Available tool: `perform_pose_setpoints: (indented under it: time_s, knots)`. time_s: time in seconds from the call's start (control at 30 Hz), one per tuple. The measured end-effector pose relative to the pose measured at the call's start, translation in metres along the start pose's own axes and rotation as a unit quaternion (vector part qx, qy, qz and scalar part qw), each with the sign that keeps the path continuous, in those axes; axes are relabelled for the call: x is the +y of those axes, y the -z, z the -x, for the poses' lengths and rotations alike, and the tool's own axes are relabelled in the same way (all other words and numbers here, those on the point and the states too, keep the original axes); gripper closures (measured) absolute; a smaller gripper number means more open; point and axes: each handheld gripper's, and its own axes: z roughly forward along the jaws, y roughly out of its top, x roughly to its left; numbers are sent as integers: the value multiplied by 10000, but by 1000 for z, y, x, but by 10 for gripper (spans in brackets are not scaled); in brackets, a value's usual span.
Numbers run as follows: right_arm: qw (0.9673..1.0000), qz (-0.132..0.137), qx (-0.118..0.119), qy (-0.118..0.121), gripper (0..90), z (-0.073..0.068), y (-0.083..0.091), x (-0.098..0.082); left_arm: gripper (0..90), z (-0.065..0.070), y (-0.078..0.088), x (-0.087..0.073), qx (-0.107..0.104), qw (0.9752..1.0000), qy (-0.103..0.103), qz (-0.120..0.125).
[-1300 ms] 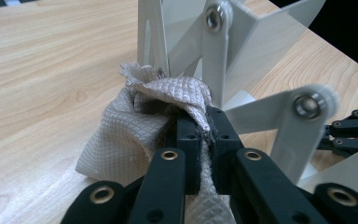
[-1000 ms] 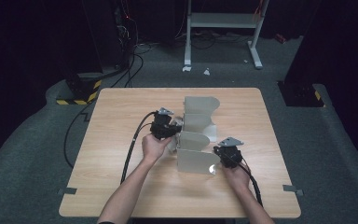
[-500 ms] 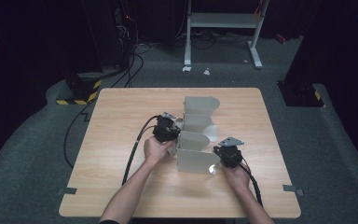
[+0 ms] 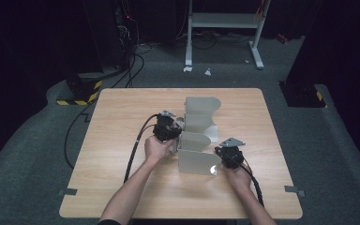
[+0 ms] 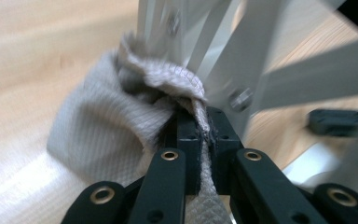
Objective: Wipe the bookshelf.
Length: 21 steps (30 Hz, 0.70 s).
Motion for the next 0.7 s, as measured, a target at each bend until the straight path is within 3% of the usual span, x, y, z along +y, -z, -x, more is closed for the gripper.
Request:
perform_pose_setpoints:
  time_s: [0.2, 0.7]
  knots:
    - [10000, -3, 9, -14, 899, 0, 0, 0, 853, 4, 23, 18, -97, 9991, -86, 409]
    - [9999, 2, -86, 93, 899, -2, 0, 0, 858, 7, 49, 53, -153, 9963, -249, 808]
